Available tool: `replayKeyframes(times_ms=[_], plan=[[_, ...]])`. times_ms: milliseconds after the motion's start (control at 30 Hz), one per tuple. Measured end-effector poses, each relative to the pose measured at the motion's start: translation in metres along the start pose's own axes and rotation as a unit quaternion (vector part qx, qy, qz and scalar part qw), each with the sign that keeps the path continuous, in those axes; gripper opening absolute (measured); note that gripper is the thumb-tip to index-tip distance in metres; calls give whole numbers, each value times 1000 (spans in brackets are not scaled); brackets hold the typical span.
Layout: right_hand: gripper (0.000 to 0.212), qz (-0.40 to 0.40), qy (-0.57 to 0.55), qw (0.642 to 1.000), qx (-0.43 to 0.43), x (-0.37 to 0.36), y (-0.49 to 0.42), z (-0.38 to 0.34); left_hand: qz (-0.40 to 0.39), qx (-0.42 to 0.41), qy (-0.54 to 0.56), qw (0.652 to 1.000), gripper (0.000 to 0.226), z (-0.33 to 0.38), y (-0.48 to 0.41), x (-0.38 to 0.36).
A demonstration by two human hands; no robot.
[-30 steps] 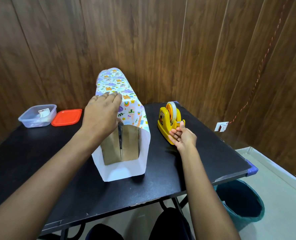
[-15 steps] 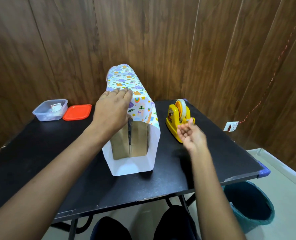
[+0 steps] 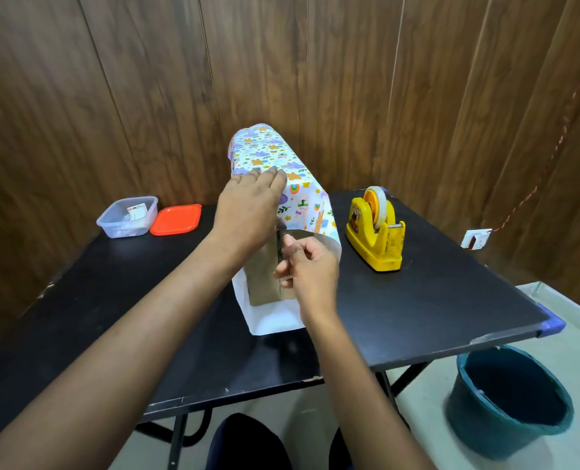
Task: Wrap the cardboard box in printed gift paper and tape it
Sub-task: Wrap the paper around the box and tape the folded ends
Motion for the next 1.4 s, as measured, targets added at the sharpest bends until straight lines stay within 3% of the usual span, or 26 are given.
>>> replayKeyframes(times_ms=[200, 333, 433, 567, 800, 933, 1067, 1200, 1400], plan=[[30, 123, -80, 989, 4, 0, -21, 20, 0, 2, 5, 1000, 75, -1, -1, -1], [39, 146, -124, 981, 14, 1, -30, 17, 23, 4, 2, 1000, 75, -2, -1, -2], [50, 152, -90, 984, 4, 3, -34, 19, 10, 3, 6, 1000, 75, -1, -1, -3], [48, 142, -42, 989, -19, 5, -32, 20, 7, 3, 5, 1000, 76, 0, -1, -2], [46, 120, -93, 984, -88, 4, -22, 39, 9, 3, 16, 1000, 75, 0, 0, -1], [35, 97, -137, 981, -93, -2, -22, 39, 2, 1, 10, 1000, 76, 1, 1, 0], [23, 65, -178, 980, -59, -3, -16, 33, -9, 3, 5, 1000, 78, 2, 1, 1], [23, 20, -137, 990, -22, -2, -5, 26, -11, 4, 2, 1000, 77, 2, 1, 1], [22, 18, -125, 991, 48, 0, -10, 7, -2, 9, 5, 1000, 69, 2, 1, 2]])
Point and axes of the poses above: each hand's wrist, its own y-axis away from the middle knuckle, its own x-axis out of the back of the hand, z = x × y, the point moved 5 cm from there along -y, towards the middle knuckle, and after that the axes turned 10 degrees about -z, right-handed, at the moved point
